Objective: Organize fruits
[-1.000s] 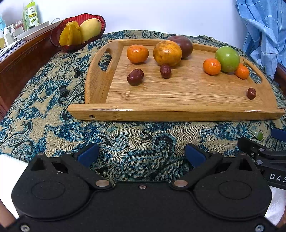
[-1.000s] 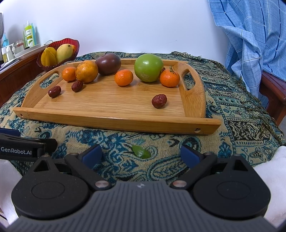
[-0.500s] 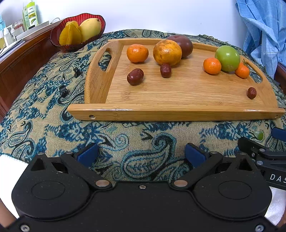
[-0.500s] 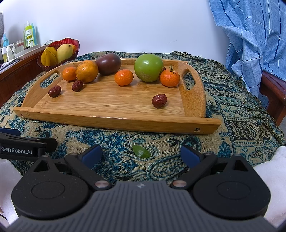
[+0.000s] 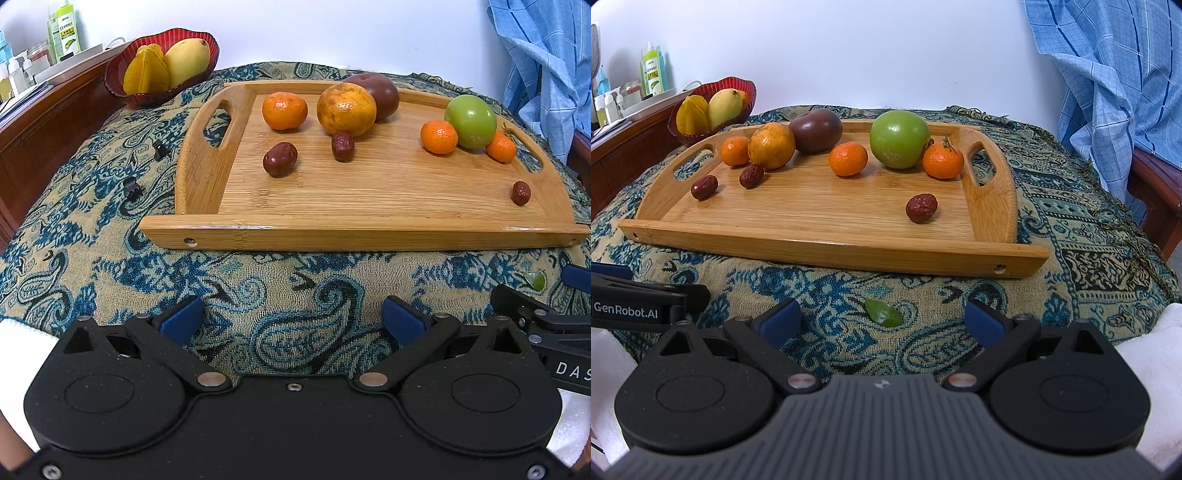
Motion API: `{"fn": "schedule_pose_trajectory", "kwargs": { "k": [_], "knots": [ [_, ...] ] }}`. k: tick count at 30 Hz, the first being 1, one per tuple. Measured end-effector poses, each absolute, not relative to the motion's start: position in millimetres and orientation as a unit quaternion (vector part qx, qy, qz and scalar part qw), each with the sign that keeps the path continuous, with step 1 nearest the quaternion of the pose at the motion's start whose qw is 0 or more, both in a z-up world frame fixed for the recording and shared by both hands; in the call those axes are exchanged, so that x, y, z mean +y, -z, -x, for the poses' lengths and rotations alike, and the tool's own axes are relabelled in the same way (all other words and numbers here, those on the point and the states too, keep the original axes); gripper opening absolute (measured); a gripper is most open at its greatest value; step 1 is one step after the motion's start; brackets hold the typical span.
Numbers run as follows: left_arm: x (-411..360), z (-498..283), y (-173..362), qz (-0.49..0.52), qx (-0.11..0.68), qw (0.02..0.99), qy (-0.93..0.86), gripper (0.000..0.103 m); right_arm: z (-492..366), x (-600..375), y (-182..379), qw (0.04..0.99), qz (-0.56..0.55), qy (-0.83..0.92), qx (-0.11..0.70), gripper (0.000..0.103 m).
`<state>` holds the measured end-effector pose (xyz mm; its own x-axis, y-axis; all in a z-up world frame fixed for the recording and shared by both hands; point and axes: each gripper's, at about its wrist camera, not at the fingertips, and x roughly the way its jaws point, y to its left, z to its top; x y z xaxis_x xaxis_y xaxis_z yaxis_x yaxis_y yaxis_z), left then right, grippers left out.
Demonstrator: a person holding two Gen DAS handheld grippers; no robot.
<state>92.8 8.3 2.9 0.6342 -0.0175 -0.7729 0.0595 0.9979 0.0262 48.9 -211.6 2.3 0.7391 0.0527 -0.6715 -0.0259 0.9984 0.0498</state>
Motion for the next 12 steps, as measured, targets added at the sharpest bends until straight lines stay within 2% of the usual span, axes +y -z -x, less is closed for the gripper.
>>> {"fn": "schedule_pose_trajectory", "kwargs": {
  "k": [12],
  "knots": [
    [8.0,-91.2,-4.2,-0.027,0.421,0.906,0.024,0.103,-49.8,-210.3,-1.3,0.933,-0.011,-0.022,0.360,0.103]
  ]
}}
